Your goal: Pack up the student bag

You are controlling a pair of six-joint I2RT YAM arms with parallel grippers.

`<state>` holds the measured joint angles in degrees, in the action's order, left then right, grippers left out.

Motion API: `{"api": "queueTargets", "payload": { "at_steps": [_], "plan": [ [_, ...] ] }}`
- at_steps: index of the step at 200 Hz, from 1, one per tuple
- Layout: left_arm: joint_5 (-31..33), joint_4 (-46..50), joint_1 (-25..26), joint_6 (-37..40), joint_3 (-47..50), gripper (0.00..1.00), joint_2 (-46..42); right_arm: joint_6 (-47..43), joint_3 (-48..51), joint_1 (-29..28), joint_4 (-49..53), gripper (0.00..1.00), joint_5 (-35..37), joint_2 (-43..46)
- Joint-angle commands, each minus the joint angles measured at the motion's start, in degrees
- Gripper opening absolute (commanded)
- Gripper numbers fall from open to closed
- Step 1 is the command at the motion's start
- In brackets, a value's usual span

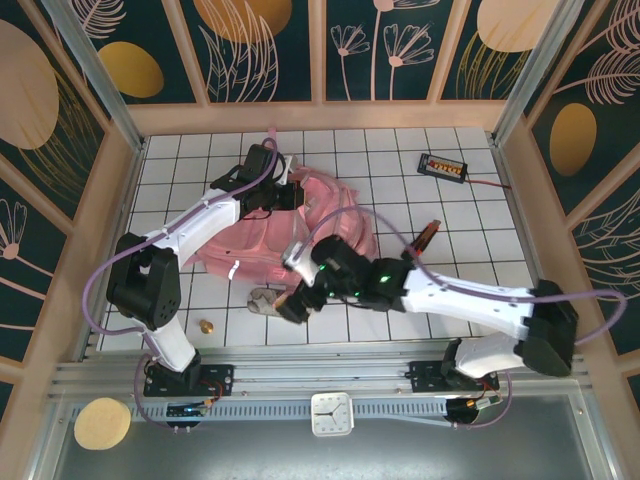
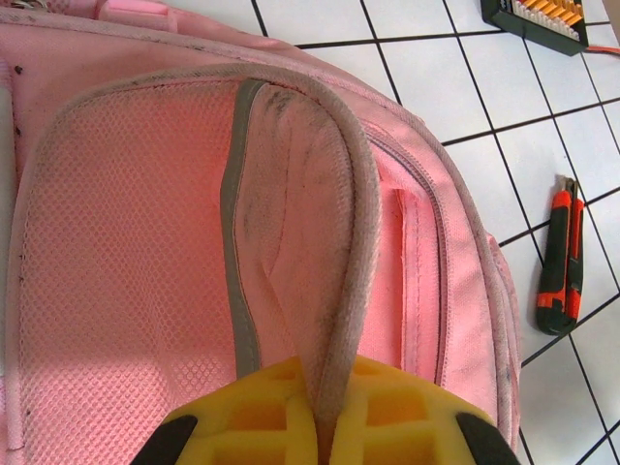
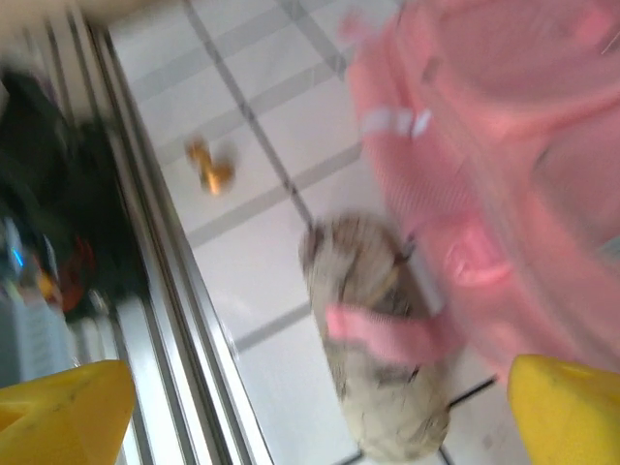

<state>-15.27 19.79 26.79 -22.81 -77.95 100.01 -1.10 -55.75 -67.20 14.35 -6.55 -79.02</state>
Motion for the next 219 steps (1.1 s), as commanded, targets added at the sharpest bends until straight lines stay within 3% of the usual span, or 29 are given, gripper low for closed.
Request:
{"api": "queueTargets", "payload": {
  "at_steps": [1, 85, 157, 219],
  "plan": [
    [-0.54, 1.48, -0.32, 0.91, 1.49, 0.0, -1.49, -9.29, 2.56, 1.14, 1.74, 0.99, -0.09, -6.02],
    [-0.29, 1.39, -0.37, 1.27, 3.29, 0.0, -3.75, -12.17, -0.81, 3.32, -3.85, 0.98, -5.56, -20.18],
    [-0.91, 1.56, -0.29, 1.61, 3.06, 0.0, -2.98, -12.71, -6.78, 2.52, -4.33, 0.95, -4.17, -28.28],
    [-0.65, 1.66, -0.33, 1.8, 3.77, 0.0, -3.67, -13.2, -7.51, 1.38, -0.34, 0.63, -4.98, -29.56]
  ]
}}
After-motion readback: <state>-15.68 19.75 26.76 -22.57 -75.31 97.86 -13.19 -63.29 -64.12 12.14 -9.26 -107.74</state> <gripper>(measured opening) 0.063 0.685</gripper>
